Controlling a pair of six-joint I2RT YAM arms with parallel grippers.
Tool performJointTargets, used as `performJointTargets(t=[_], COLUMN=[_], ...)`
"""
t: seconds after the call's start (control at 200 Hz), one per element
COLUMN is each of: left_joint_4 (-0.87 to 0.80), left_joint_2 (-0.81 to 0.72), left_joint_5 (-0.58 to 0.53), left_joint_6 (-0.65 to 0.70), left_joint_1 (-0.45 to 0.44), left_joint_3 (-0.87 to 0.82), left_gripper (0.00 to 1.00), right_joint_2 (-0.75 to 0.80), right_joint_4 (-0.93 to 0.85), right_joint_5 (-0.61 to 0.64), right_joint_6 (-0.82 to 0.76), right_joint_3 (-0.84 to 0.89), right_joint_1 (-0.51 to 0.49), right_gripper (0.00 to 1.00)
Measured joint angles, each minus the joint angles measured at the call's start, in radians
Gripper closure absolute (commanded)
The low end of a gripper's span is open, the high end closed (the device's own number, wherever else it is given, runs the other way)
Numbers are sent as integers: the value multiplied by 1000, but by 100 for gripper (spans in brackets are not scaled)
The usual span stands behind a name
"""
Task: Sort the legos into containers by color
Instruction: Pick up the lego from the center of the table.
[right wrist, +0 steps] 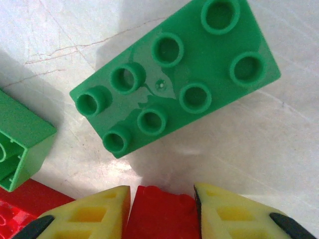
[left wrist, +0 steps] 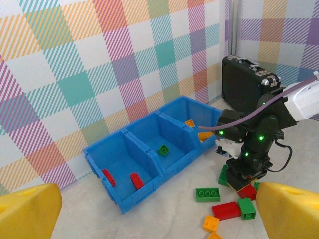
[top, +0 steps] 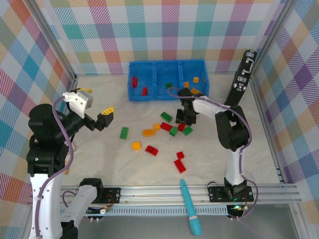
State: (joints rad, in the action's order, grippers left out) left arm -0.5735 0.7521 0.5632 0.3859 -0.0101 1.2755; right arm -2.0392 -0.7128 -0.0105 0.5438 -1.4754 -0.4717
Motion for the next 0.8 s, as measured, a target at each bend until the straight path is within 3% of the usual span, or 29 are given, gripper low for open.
performJointTargets(t=[0.12, 0.33, 0.635, 0.8], left_joint_4=[0, 0, 0, 0], left_joint_2=[-12, -13, -5, 6], left_joint_5=[0, -7, -27, -34], left_joint_6=[0, 0, 1, 1], left_joint_1=[0, 0, 0, 0], left_joint_3=[-3, -3, -4, -5], left_gripper=[0, 0, 0, 0], right_joint_2=[-1, -31, -271, -398], right_joint_4=[-70, -121, 23, 156], right_joint_5=[15, 45, -37, -80], right_joint_6=[-54, -174, -342, -421], right_joint_3=[-84, -461, -871, -956], right_joint_1=[0, 1, 2, 0], right_gripper=[68, 68, 68, 68])
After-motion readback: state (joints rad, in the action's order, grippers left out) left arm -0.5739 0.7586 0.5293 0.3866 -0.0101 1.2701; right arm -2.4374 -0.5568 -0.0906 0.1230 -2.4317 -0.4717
